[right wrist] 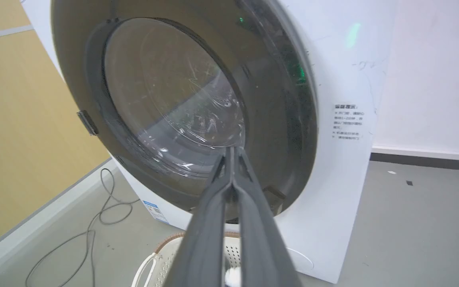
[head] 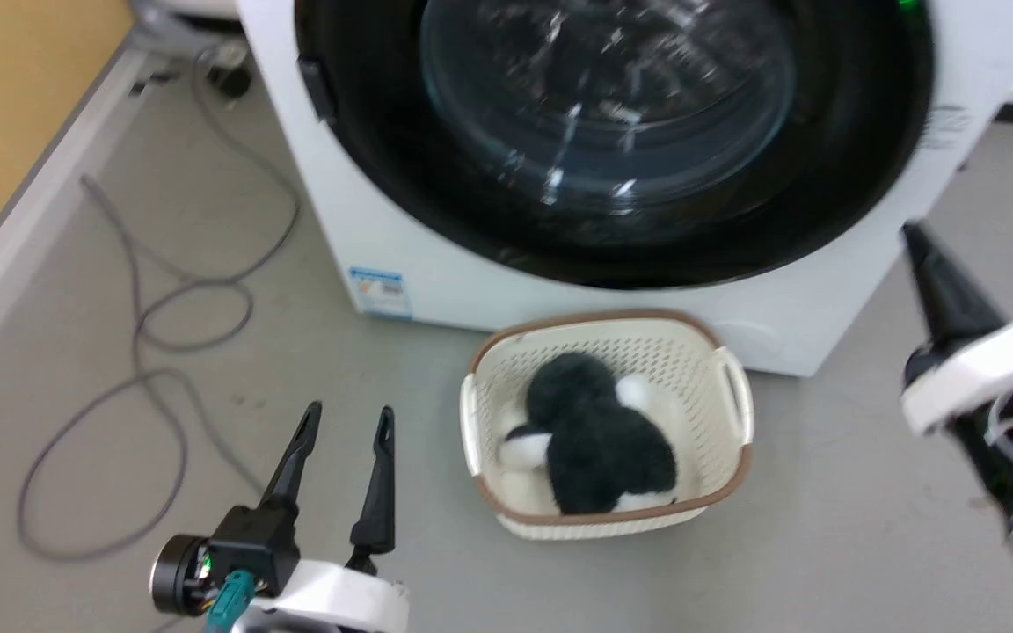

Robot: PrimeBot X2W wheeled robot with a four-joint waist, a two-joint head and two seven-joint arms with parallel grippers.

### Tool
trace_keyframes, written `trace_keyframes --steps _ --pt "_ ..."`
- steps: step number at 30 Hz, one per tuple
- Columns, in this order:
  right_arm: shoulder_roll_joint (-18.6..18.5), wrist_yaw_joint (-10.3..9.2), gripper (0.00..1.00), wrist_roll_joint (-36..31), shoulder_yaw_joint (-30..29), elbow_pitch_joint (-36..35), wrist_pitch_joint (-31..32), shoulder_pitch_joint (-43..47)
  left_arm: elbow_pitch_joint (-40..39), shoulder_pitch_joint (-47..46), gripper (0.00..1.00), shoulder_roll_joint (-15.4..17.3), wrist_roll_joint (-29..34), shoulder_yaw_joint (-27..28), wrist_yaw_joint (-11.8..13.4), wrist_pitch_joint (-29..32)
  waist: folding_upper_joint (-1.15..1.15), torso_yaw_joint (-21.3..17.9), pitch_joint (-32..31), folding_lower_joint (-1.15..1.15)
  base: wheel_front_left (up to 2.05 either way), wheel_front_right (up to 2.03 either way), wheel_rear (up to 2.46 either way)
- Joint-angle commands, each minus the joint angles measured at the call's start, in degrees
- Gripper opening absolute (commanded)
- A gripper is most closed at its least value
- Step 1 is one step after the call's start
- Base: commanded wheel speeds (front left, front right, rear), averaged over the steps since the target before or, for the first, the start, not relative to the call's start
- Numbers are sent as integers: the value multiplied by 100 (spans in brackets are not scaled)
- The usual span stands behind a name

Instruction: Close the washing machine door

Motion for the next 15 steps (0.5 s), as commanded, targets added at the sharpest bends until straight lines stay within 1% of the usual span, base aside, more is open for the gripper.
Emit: trace_keyframes --steps 1,4,8,10,11,15 --pt "102 -4 0 -172 -89 -152 -55 288 5 119 100 39 41 60 -23 -30 0 -308 -314 0 0 0 0" --pt "261 -4 0 -618 -275 -395 -82 718 34 209 100 65 36 160 -34 -30 0 -452 -461 0 0 0 0" --pt "561 -4 0 -1149 -783 -707 -96 1284 44 306 100 67 43 261 -31 -30 0 -591 -630 0 0 0 0" --pt "739 -4 0 -1364 -1053 -906 -98 1578 29 386 100 66 50 304 -13 -30 0 -671 -703 0 0 0 0" --pt "739 -4 0 -1364 -1053 -906 -98 1578 29 386 100 66 50 304 -13 -30 0 -671 -703 0 0 0 0" --pt "1015 -4 0 -1819 -1497 -1378 -67 2240 36 529 100 63 93 333 7 -30 0 -767 -818 0 0 0 0"
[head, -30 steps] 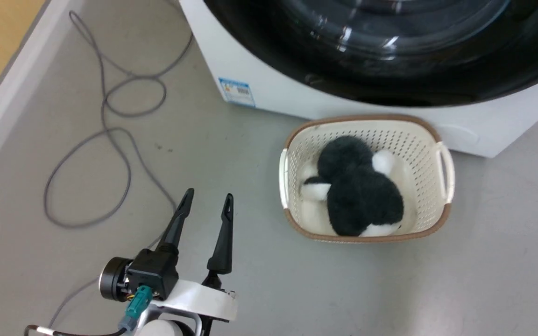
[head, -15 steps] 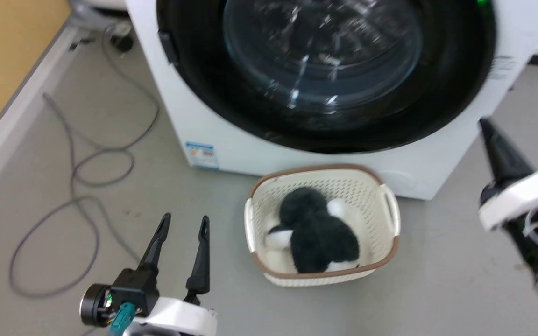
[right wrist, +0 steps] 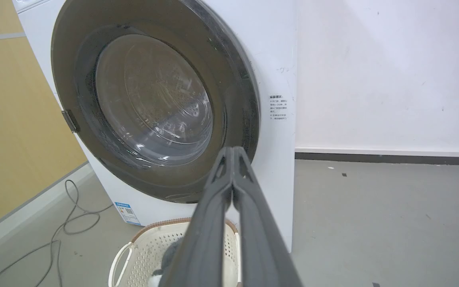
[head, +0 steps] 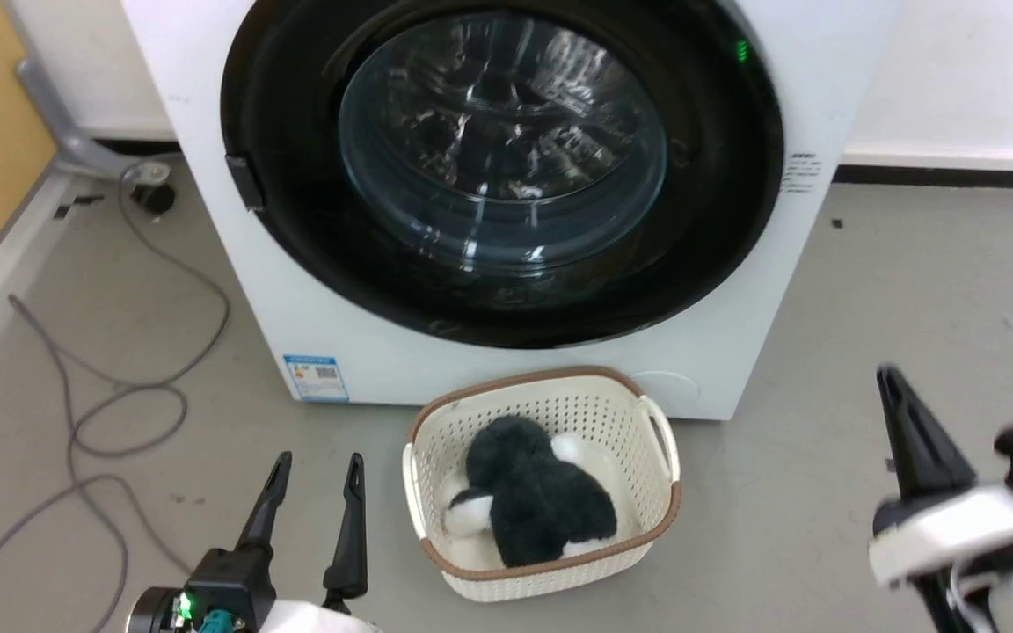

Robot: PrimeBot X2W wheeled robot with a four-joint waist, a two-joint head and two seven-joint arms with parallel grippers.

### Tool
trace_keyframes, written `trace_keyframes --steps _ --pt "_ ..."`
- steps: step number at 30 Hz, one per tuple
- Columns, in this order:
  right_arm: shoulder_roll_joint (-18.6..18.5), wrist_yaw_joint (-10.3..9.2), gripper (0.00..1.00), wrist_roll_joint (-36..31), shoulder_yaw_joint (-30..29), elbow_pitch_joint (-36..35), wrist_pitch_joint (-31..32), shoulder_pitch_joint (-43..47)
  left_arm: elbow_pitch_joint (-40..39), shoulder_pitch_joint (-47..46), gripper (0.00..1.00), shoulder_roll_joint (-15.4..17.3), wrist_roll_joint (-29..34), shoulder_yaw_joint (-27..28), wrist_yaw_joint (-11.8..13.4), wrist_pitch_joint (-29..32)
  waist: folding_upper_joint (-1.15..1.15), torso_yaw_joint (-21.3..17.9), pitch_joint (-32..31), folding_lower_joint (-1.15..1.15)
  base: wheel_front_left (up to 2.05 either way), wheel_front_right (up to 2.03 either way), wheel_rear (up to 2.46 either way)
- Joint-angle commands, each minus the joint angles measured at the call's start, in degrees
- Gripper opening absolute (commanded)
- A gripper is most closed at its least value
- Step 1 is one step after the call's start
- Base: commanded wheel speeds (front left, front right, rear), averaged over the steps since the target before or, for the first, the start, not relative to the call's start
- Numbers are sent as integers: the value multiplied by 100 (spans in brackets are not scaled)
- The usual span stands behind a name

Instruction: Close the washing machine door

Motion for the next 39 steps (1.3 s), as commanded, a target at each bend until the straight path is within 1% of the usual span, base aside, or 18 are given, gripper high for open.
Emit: trace_keyframes --steps 1,4,5,6,7,8,11,13,21,28,29,39 --pt "70 -4 0 -99 -70 -103 13 191 8 77 100 27 27 18 8 -30 0 -54 -70 0 0 0 0" --pt "262 -4 0 -546 -349 -500 129 652 35 155 100 23 43 17 12 -30 0 -87 -129 0 0 0 0" --pt "360 -4 13 -648 -430 -634 168 785 41 182 100 22 44 19 13 -30 0 -97 -143 0 0 0 0" --pt "452 -4 48 -751 -489 -767 207 908 47 208 100 21 43 22 12 -30 0 -106 -152 0 0 0 0" --pt "535 -4 97 -853 -538 -896 246 1020 55 232 100 20 43 25 11 -30 0 -114 -159 0 0 0 0" --pt "623 -4 100 -941 -595 -1008 280 1122 65 254 100 20 46 27 9 -30 0 -120 -165 0 0 0 0" --pt "863 -4 100 -1091 -744 -1241 376 1365 114 305 100 20 43 29 2 -30 0 -121 -182 0 0 0 0" --pt "937 -4 100 -1170 -730 -1325 440 1468 157 328 100 6 -87 91 33 -30 0 -123 -186 0 0 0 0" --pt "1064 -4 100 -1286 -732 -1459 539 1623 259 284 100 48 92 -17 64 -30 0 -69 -186 0 0 0 0" --pt "1125 -4 100 -1315 -717 -1494 588 1650 260 270 100 36 60 -64 75 -30 0 -37 -162 0 0 0 0" --pt "1098 0 0 -1280 -717 -1452 583 1563 250 259 0 22 41 -60 67 3 0 -36 -162 0 0 0 0" --pt "1113 0 0 -1340 -720 -1461 625 1539 219 232 0 10 77 -29 58 79 0 -44 -159 0 0 0 0"
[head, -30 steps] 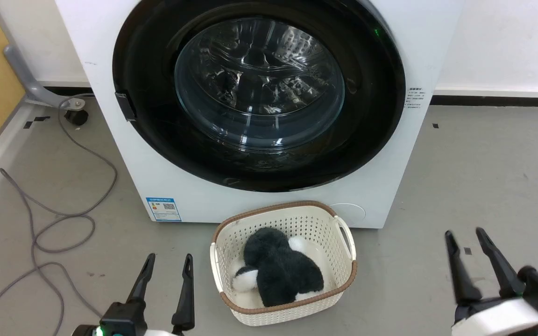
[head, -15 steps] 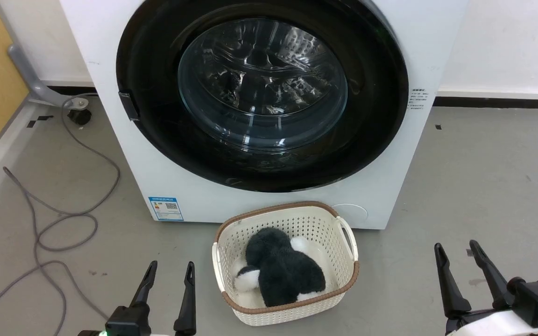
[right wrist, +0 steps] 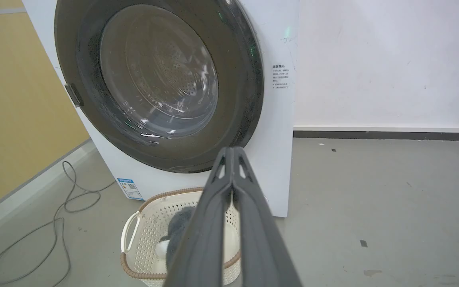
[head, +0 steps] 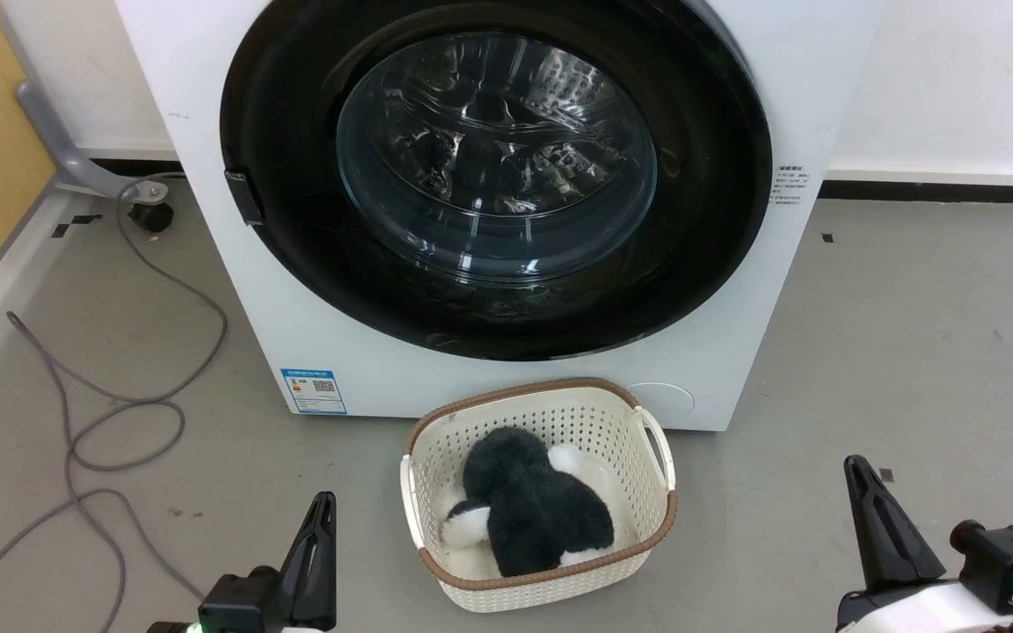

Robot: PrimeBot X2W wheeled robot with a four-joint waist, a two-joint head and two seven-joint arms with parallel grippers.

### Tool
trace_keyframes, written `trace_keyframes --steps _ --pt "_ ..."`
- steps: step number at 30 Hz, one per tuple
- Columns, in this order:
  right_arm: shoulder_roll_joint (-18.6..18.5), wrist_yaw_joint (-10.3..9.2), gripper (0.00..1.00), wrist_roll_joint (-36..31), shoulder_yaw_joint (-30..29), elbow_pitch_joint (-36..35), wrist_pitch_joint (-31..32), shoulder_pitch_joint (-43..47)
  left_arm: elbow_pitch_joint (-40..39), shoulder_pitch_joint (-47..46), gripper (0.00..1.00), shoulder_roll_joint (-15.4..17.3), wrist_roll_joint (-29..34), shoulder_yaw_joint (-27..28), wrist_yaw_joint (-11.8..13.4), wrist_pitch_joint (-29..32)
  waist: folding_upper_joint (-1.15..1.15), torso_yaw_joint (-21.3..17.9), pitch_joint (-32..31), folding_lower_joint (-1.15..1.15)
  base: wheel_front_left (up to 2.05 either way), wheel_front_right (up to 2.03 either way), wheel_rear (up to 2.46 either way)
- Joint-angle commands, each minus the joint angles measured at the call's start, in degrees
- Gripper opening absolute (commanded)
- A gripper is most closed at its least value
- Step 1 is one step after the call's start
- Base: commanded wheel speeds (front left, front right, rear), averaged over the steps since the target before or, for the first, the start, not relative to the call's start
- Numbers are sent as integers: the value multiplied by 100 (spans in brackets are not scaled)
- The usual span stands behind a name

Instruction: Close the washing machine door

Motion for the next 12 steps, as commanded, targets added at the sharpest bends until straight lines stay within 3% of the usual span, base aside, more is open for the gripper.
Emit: trace_keyframes --steps 1,12 --pt "19 0 0 -62 0 -16 21 -20 -30 -29 0 3 38 25 -8 27 0 -2 0 0 0 0 0" --pt "47 -1 0 -171 -3 -39 96 -51 -85 -73 0 -4 101 83 -21 156 0 -16 4 0 0 0 0"
